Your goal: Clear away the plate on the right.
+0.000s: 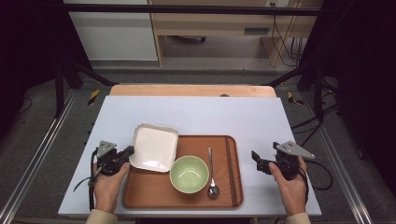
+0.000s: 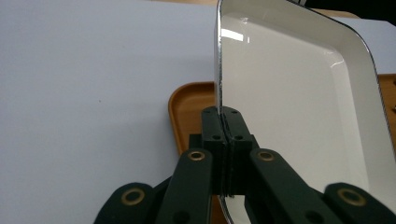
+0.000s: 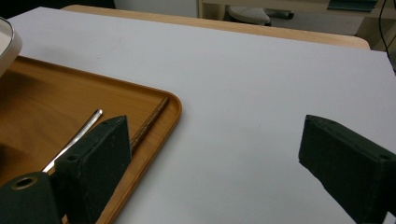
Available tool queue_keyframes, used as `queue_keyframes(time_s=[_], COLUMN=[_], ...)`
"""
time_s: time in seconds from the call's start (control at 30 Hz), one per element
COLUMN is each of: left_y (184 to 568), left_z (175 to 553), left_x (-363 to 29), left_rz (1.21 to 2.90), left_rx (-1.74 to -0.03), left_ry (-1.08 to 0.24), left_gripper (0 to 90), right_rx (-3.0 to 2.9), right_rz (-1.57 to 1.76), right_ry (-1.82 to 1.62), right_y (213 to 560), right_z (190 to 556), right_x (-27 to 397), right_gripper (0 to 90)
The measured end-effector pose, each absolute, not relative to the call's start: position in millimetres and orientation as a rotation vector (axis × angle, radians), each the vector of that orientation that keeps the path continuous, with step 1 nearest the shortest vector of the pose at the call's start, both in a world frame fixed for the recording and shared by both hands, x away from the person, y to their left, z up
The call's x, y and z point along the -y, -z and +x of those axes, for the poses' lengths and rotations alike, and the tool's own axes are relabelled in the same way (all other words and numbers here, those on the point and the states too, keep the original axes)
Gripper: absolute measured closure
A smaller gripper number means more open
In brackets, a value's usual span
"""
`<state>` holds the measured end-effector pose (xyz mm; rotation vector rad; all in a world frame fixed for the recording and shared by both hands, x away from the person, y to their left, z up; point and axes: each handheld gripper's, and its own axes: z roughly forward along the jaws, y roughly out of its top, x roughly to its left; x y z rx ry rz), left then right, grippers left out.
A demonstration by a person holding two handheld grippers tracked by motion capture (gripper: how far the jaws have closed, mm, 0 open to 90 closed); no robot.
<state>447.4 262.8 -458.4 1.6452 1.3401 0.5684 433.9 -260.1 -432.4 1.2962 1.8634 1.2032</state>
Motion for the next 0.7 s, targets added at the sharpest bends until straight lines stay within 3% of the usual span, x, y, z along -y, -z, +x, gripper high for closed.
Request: queue_keyframes(time_s=[0.7], left_y=[474], left_z=[452], left_x=[-264], left_rz=[1.65], left_rx=[-1.439], left_ry=[-0.436], left_gripper=[88.6], right_rx=[-1.916], right_rz=[1.304], right_ry=[-1.2], right_y=[437], right_z=[437], right_x=[256], right_gripper=[9.4])
